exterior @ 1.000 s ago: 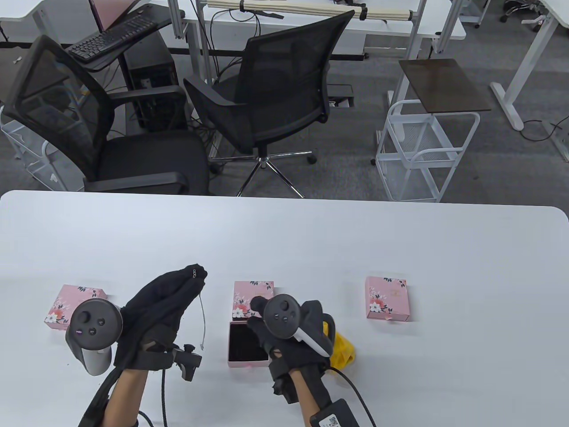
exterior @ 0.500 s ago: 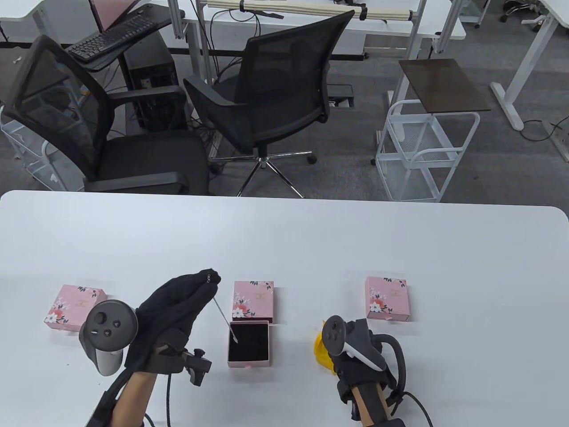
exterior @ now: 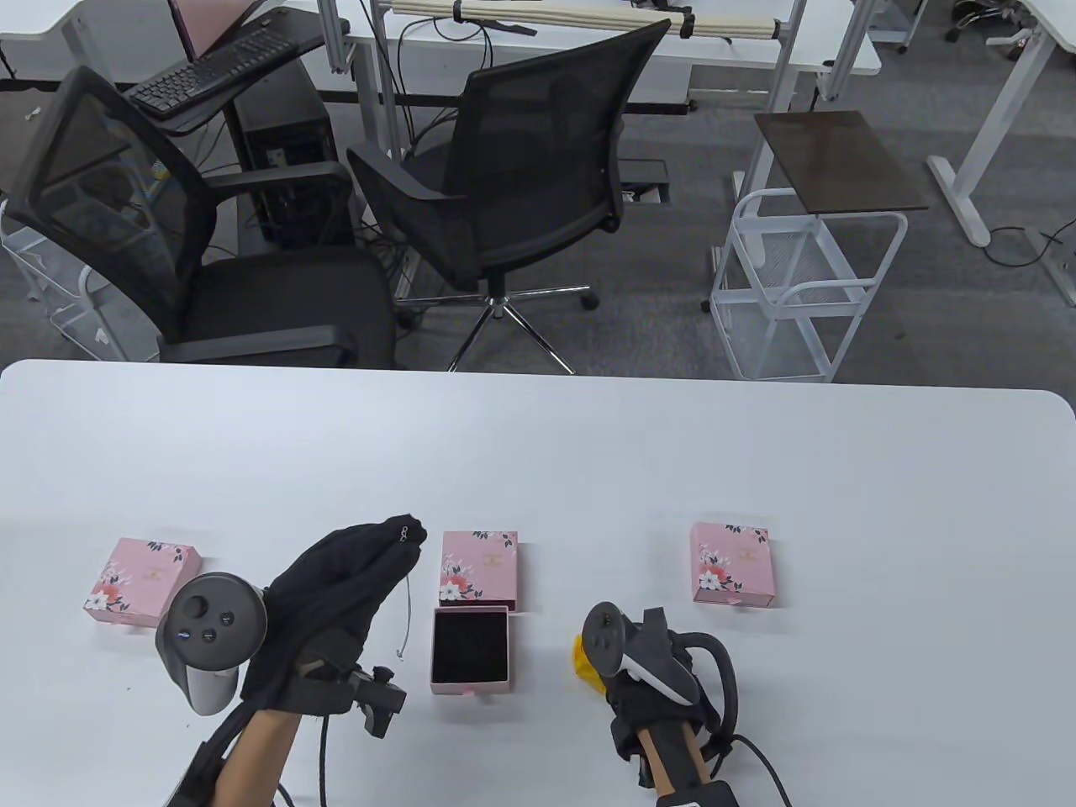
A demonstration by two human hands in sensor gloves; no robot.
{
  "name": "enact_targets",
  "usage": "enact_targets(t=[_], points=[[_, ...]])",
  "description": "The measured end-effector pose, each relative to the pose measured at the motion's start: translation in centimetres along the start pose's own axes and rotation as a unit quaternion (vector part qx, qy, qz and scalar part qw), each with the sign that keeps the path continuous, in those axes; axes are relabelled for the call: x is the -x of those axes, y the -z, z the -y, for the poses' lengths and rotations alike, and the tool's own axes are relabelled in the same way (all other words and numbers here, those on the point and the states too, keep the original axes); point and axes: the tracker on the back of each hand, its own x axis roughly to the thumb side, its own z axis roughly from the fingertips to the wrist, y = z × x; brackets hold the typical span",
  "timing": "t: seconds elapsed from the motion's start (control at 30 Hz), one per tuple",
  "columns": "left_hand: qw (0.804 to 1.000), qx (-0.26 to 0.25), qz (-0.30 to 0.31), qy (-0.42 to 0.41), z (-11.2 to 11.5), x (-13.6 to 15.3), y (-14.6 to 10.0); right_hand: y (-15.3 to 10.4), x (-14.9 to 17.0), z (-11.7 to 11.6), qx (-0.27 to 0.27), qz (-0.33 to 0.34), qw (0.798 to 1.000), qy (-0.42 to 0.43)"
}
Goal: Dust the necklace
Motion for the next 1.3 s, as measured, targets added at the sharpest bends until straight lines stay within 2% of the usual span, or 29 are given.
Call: enact_targets(t=[0.07, 0.17, 0.27, 0.4, 0.47, 0.53, 0.6, 0.67, 0.83, 0.93, 1.07, 1.17, 1.3], points=[[1.0, 0.001, -0.004, 0.0, 0.0, 0.2, 0.1, -0.4, -0.5, 1.6, 0.035, 0.016, 0.997, 0.065], [1.0, 0.001, -0.014, -0.003, 0.2, 0.8, 0.3, -1.1, -1.7, 4.3, 0.091, 0.054, 0.971, 0.212], [1.0, 0.004, -0.024, -0.008, 0.3, 1.2, 0.4, -1.9, -3.2, 6.5, 0.135, 0.106, 0.917, 0.36], [0.999, 0.008, -0.033, -0.004, 0.6, 1.6, 0.5, -2.7, -6.1, 8.1, 0.144, 0.172, 0.83, 0.51], [0.999, 0.011, -0.036, -0.002, 0.8, 1.8, 0.6, -2.9, -7.6, 8.2, 0.146, 0.188, 0.802, 0.547], [0.999, 0.012, -0.04, 0.0, 0.9, 1.8, 0.6, -3.0, -9.0, 8.2, 0.146, 0.2, 0.788, 0.564], [0.999, 0.012, -0.042, 0.001, 1.1, 1.9, 0.5, -3.2, -10.2, 8.1, 0.149, 0.22, 0.789, 0.554], [0.999, 0.01, -0.045, 0.0, 1.2, 1.9, 0.5, -3.3, -11.1, 7.9, 0.153, 0.23, 0.804, 0.526], [0.999, 0.002, -0.047, 0.005, 1.1, 1.7, 0.4, -4.2, -12.3, 8.3, 0.254, 0.22, 0.847, 0.411], [0.999, 0.002, -0.039, 0.019, 1.3, 1.4, 0.3, -5.0, -13.1, 8.2, 0.308, 0.201, 0.86, 0.353], [0.999, 0.015, -0.028, 0.023, 2.0, 0.8, 0.0, -5.4, -13.2, 8.1, 0.366, 0.149, 0.858, 0.327], [0.999, 0.011, -0.025, 0.046, 2.3, 0.4, -0.1, -5.4, -12.8, 8.3, 0.351, 0.132, 0.857, 0.352], [0.999, 0.009, -0.028, 0.045, 2.6, 0.2, -0.5, -5.4, -12.5, 8.5, 0.358, 0.113, 0.856, 0.356]])
